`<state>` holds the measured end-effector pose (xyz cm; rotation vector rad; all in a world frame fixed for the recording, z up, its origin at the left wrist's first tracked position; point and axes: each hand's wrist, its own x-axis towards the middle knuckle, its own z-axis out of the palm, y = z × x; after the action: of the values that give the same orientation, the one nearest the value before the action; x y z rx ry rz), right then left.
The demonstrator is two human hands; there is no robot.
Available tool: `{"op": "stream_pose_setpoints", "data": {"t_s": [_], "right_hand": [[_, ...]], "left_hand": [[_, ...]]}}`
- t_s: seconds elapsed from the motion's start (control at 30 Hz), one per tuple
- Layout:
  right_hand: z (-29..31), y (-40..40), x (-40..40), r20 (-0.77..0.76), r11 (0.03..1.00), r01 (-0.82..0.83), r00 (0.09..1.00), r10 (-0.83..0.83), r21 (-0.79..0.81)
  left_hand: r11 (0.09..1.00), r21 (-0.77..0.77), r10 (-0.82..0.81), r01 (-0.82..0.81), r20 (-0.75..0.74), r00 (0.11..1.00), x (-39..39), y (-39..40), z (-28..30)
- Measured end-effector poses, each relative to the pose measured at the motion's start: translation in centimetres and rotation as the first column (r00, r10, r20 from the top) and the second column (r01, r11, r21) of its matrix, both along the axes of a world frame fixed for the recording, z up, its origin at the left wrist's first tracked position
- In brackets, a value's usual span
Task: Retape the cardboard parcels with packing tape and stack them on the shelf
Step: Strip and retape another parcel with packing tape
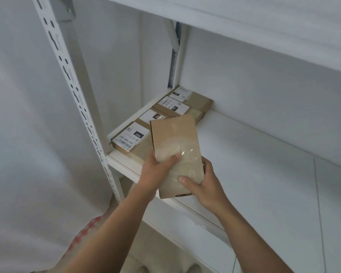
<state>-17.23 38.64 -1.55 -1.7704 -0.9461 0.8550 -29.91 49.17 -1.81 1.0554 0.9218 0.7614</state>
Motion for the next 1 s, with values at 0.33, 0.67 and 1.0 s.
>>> {"op": "stream_pose_setpoints", "data": {"t_s": [0.33,0.67,1.0], "right_hand": [[1.1,1.0,0.4,-0.054,0.998,0.020,0.998,-0.017,0.062],[0.6,2.8,1.1,-0.488,0.907,0.411,0.812,-0.321,0.088],[0.3,1.4,1.2,-0.173,0.878,0.420,0.906,-0.388,0.229]], "left_hand": [[0.993,0.110,0.055,-0.046,-0.081,0.995,0.5,1.2,0.4],[0.956,-0.278,0.151,-0.090,0.205,0.967,1.6,1.5,-0.1],[0.972,-0.194,-0.092,0.133,0.208,0.974,4.5,-1.1,-0.3]]}}
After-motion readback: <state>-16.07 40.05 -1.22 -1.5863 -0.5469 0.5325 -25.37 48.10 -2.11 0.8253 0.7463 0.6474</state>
